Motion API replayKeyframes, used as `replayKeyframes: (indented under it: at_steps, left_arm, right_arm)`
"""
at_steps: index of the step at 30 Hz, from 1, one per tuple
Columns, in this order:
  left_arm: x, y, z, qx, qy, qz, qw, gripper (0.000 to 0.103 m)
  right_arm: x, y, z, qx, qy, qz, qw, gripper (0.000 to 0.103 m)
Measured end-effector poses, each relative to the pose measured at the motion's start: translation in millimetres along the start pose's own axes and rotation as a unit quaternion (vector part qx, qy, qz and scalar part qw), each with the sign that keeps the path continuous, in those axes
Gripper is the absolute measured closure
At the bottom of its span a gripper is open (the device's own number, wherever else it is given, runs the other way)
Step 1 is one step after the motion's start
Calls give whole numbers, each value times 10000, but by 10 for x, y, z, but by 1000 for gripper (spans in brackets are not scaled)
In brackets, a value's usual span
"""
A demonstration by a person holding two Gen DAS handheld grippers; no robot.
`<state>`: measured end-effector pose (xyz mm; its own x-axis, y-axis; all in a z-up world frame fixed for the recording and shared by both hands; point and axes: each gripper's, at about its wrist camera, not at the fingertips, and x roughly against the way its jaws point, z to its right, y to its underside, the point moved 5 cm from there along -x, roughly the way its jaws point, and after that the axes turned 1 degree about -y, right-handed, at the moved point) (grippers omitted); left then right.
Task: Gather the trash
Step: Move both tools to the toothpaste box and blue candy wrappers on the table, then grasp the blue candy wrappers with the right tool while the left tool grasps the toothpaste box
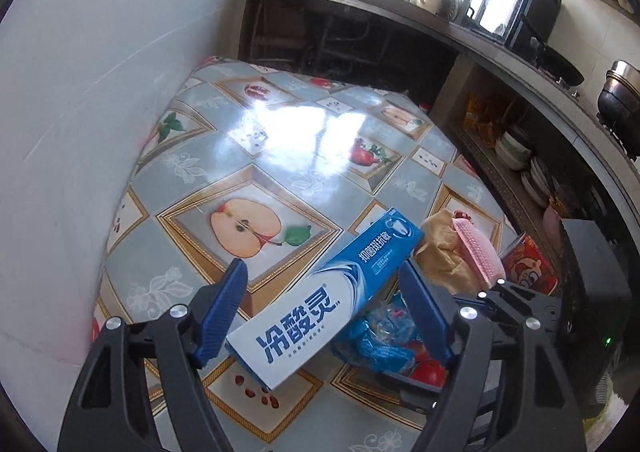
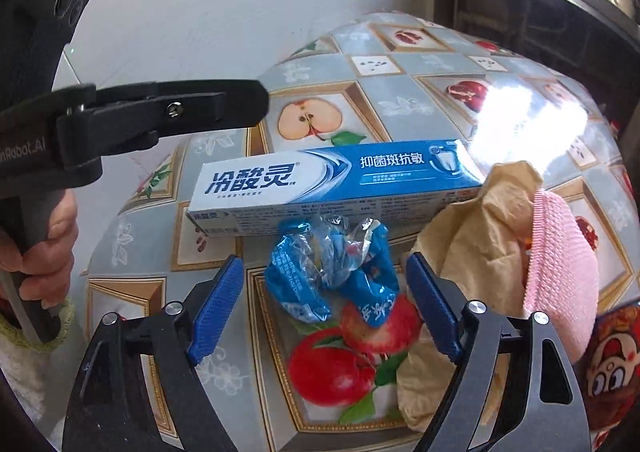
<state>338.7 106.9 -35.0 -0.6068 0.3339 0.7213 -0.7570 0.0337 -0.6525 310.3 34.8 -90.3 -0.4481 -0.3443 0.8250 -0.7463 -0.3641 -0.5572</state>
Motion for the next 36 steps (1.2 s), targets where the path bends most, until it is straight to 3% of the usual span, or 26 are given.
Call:
replayKeyframes:
  at_steps: [8, 13, 24, 28, 36]
  left_arm:
    - [-196, 7, -12, -228, 102, -298, 9992, 27]
    - [-248, 84, 101, -494, 296, -471, 9972, 27]
    - [-491, 253, 287, -1488, -172, -801, 9855, 27]
    - [-561, 286, 240, -1728, -506, -974, 9788, 39]
    - [-270, 523, 250, -1212, -421, -1211, 9843, 51]
  right_arm:
    - [-172, 79, 26, -83, -214, -240, 9994, 61]
    - [-48, 178, 25, -179, -306, -299, 9989, 72]
    - [627, 756, 87, -746, -565, -24, 9956, 74]
    - [810, 964, 121, -944, -723, 103, 9929, 74]
    - [995, 1113, 249, -1133, -669, 313, 9908, 74]
